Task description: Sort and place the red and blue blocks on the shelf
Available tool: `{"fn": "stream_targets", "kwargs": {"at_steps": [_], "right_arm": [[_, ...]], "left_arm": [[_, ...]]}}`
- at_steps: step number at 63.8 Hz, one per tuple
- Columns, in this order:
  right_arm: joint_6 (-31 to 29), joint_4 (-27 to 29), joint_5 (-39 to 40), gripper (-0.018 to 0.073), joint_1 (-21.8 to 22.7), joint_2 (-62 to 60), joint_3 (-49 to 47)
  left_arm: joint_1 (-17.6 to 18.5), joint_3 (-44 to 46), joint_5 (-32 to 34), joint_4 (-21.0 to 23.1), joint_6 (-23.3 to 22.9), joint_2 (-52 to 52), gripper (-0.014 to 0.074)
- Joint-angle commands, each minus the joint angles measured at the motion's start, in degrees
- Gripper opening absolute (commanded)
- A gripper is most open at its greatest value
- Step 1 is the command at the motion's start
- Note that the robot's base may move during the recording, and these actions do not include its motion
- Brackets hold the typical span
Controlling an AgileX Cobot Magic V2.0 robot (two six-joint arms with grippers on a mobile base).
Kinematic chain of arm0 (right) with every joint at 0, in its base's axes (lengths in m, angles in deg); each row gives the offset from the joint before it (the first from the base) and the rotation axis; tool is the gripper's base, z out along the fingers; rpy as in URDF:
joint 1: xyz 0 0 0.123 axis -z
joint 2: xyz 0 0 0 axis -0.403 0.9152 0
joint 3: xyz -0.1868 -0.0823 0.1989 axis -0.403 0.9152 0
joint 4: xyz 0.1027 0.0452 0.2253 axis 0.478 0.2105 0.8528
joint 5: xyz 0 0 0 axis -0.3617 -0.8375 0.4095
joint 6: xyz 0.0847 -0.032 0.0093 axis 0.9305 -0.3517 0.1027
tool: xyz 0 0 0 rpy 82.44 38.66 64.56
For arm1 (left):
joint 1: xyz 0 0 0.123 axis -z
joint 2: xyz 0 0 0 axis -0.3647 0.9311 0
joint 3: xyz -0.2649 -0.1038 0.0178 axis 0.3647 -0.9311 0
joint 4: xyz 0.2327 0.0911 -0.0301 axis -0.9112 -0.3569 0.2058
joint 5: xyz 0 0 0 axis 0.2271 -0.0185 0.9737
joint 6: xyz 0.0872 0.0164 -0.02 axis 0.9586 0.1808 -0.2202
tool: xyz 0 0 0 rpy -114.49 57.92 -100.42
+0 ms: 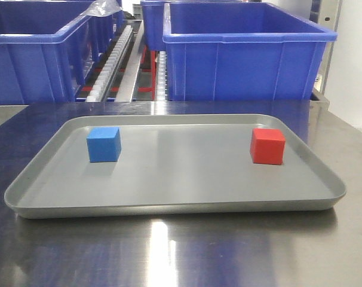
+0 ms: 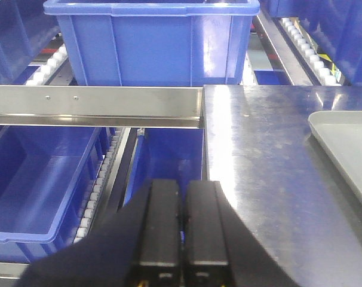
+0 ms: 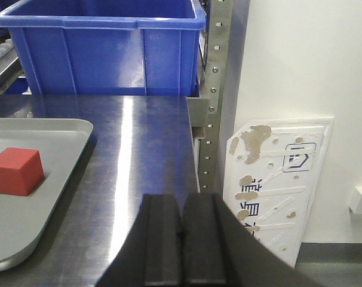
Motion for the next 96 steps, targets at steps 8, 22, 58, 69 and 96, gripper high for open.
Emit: {"fn": "stream_targets", "kwargs": {"at_steps": [8,22,58,69,96], "right_arm": [[-0.03,-0.12,5.18,0.0053,0.47,-0.98,-0.02],[-0.03,-0.12,5.24,0.0053,0.48,-0.98,-0.02],[-0.03,-0.12,9.9,0.0053,0.48,-0.98,-0.02],[-0.03,-0.12,9.97,0.0053,0.48,-0.98,-0.02],[-0.03,-0.05,10.73,0.0053,0.48,-0.98,-0.02]], "left_arm": [[-0.08,-1.73,4.5,0.18,-0.54,-0.92,0.0123],[-0.08,-1.73,4.5,0.18,-0.54,-0.92,0.0123],[-0.08,-1.73,4.5,0.18,-0.54,-0.92,0.0123],[-0.08,-1.73,4.5,0.18,-0.54,-0.92,0.0123],[-0.08,-1.73,4.5,0.18,-0.54,-0.92,0.0123]]}}
